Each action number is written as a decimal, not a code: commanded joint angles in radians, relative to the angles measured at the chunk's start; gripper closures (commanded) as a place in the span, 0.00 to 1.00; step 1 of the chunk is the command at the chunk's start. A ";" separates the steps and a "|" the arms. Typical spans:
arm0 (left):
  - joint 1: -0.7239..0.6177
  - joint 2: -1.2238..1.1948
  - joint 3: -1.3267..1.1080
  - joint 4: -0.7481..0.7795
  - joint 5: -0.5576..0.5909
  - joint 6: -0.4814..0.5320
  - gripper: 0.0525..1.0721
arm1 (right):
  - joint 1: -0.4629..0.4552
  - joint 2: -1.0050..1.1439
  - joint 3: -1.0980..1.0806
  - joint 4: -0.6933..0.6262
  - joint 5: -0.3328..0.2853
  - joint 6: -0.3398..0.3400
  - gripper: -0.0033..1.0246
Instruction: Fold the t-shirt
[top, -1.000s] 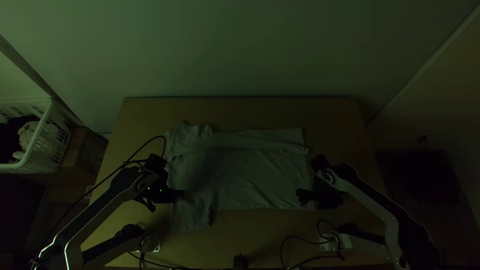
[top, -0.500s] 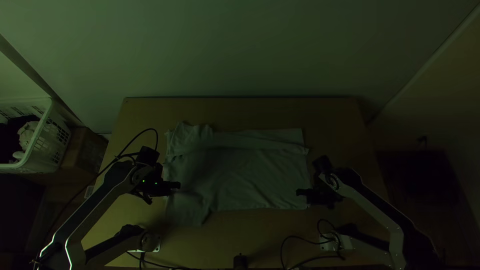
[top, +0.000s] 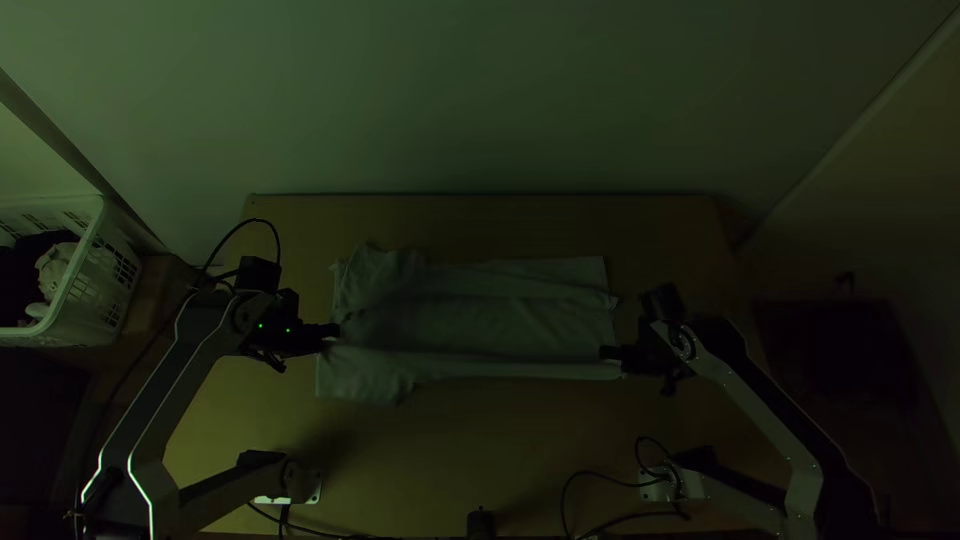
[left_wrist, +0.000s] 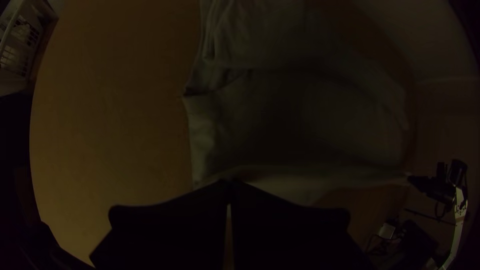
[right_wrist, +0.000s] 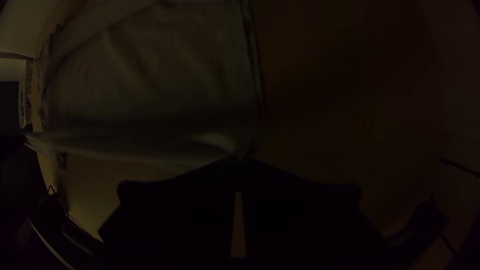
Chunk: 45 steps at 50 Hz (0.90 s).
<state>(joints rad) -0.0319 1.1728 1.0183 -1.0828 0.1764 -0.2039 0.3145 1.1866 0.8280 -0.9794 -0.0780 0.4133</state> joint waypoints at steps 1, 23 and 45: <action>0.021 0.033 0.052 -0.011 0.008 0.023 0.97 | -0.015 0.042 0.053 0.013 0.026 -0.016 0.97; 0.046 0.209 0.241 0.027 0.009 0.041 0.97 | -0.080 0.266 0.258 0.108 0.044 -0.050 0.97; 0.061 0.458 0.486 0.057 0.009 0.047 0.97 | -0.106 0.524 0.516 0.153 0.050 -0.065 0.97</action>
<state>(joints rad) 0.0174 1.5810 1.4441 -1.0294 0.1810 -0.1772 0.2184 1.6482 1.2846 -0.8330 -0.0414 0.3599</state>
